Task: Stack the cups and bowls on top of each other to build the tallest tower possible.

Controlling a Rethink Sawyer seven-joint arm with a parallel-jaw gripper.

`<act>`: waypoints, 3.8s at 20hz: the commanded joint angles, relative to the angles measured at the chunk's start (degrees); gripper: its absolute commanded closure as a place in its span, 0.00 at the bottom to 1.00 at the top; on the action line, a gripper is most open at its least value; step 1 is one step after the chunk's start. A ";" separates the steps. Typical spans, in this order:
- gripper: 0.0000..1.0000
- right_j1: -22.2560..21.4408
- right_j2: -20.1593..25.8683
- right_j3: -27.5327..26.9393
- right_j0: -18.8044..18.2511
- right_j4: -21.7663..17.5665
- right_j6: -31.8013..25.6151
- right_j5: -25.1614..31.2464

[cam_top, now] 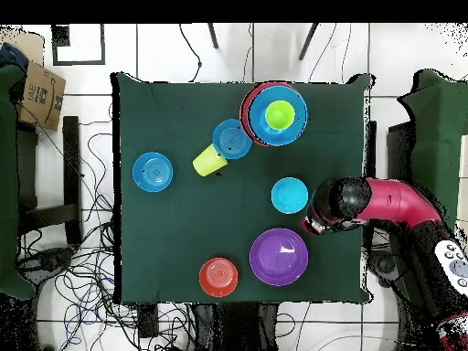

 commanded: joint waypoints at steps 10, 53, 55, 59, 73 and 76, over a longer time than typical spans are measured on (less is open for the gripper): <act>0.00 6.05 -1.67 4.01 0.73 1.01 -0.55 0.75; 0.00 11.53 -2.59 4.03 -1.12 -1.65 -1.22 -10.40; 0.00 11.88 -2.42 3.94 -1.24 -1.88 -1.35 -11.09; 0.00 12.21 -2.15 4.12 -1.52 -1.68 -0.51 -12.60; 0.00 8.55 -3.81 4.88 -0.68 -2.46 -0.81 -9.33; 0.00 9.48 -1.74 5.60 -1.98 -1.43 -1.48 -12.08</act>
